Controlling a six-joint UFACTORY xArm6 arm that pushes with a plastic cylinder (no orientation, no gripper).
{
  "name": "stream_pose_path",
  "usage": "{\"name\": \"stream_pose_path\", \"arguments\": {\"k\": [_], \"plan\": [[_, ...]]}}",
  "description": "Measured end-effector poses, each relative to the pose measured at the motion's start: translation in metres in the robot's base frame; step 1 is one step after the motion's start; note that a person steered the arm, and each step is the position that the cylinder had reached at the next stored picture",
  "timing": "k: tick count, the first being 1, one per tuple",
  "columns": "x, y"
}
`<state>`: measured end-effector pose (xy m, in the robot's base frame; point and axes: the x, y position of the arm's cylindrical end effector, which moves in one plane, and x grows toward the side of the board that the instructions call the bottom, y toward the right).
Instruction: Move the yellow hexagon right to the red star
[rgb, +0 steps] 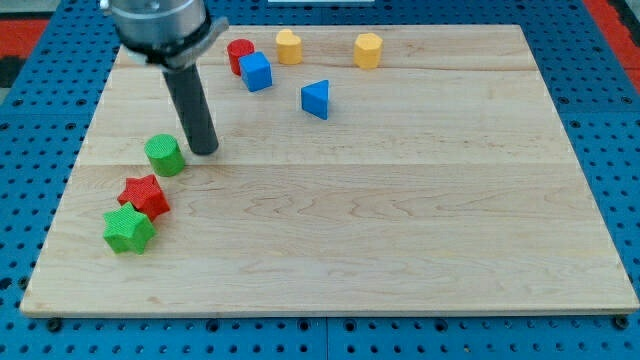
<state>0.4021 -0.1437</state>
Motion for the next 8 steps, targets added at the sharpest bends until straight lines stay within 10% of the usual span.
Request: {"name": "stream_pose_path", "arguments": {"k": [6, 8], "plan": [[0.052, -0.025], [-0.001, 0.014]]}}
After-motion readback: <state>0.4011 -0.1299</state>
